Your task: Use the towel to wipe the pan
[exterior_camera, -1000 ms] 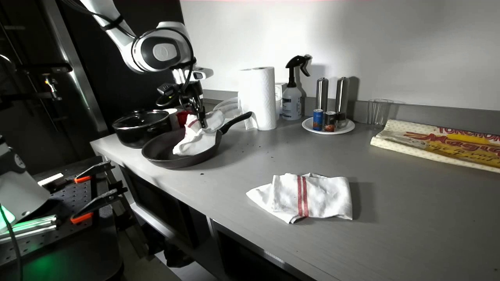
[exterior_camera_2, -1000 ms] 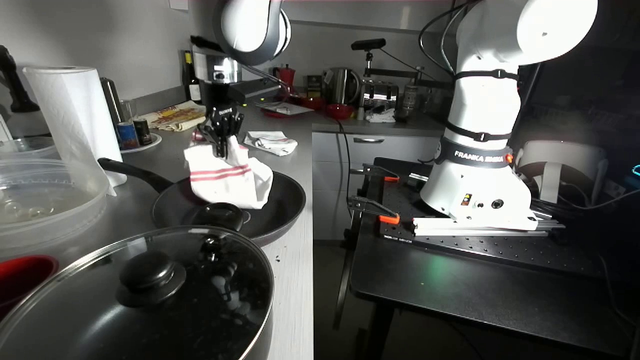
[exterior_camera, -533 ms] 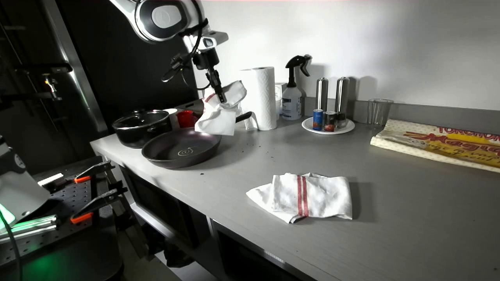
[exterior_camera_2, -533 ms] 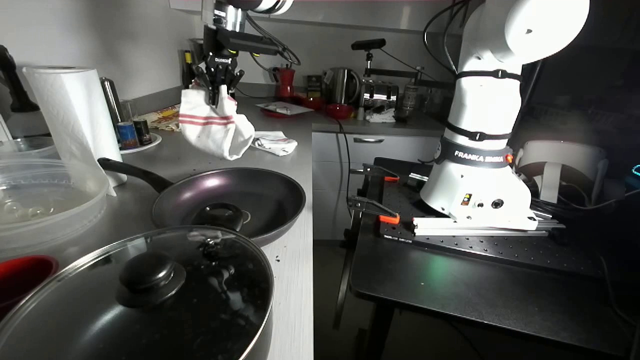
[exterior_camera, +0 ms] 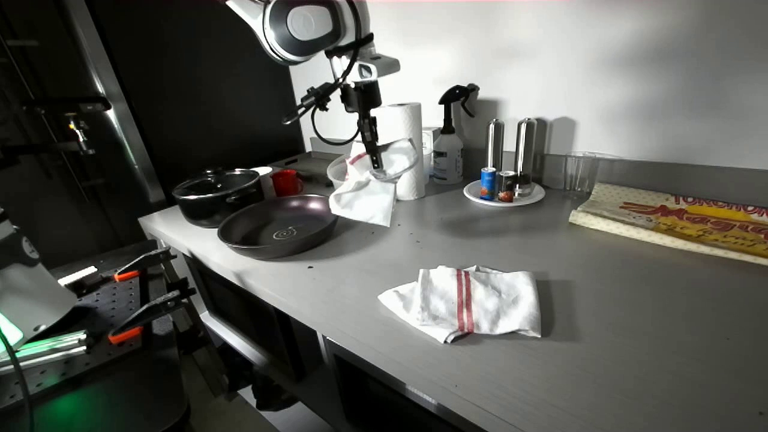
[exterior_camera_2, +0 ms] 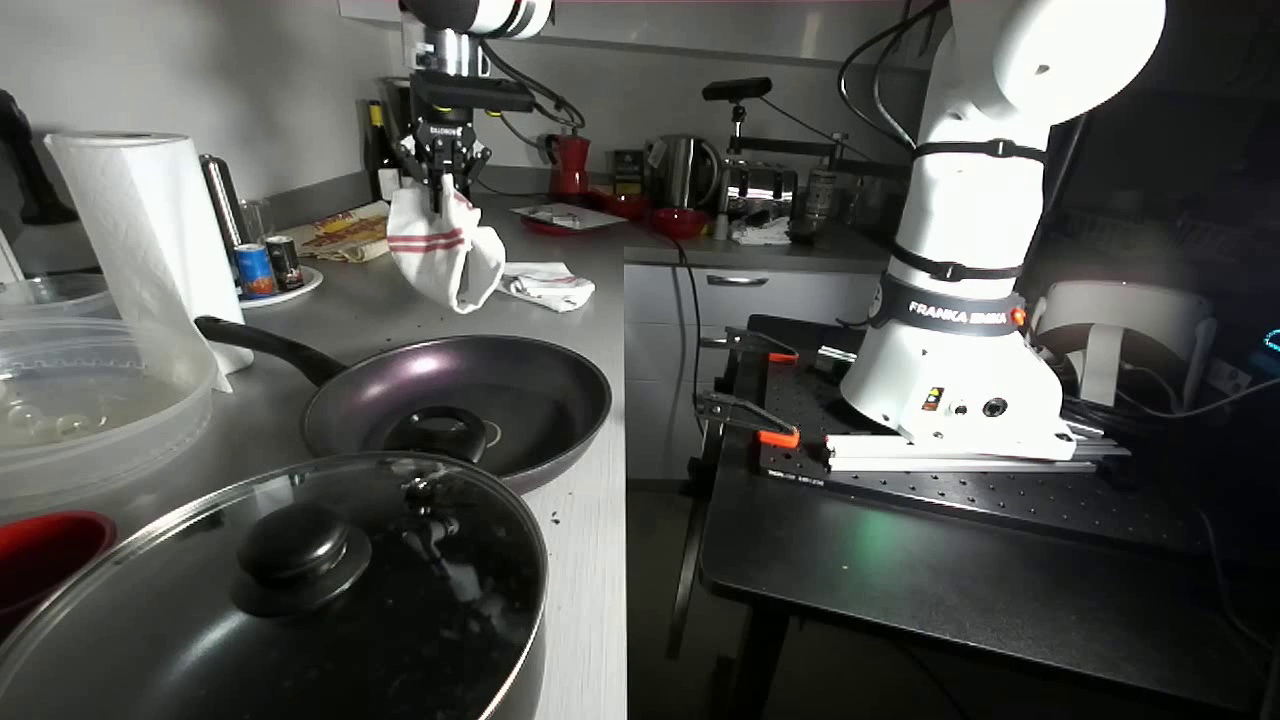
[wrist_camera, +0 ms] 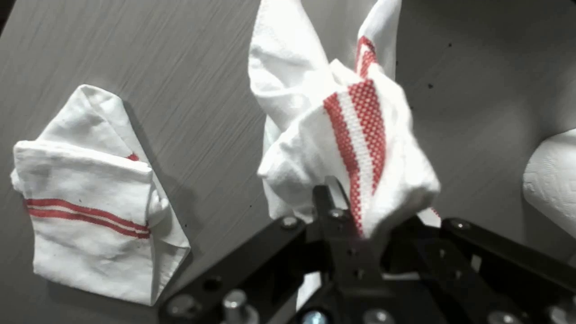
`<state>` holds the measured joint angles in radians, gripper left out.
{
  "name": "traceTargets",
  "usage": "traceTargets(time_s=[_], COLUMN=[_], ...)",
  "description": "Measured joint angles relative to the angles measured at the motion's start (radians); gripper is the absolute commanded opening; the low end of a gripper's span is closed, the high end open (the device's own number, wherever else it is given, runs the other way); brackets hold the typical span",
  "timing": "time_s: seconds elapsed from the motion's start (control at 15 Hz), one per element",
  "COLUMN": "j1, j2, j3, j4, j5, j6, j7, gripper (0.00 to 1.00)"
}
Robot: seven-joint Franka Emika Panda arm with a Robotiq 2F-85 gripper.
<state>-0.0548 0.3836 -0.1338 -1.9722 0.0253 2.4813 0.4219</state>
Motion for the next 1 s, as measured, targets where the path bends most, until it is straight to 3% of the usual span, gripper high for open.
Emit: traceTargets(time_s=[0.4,0.8,0.87,1.0], j1=[-0.013,-0.011,-0.009,-0.007], j2=[0.24,0.362,0.371,0.382], j3=[-0.008,-0.014,-0.014,-0.014], j4=[0.185,0.257,0.262,0.267], j5=[0.034,0.036,0.037,0.04], j6=[-0.089,-0.094,-0.094,-0.094], j7=[0.054,0.097,0.1,0.104], gripper=[0.03,0.05,0.35,0.46])
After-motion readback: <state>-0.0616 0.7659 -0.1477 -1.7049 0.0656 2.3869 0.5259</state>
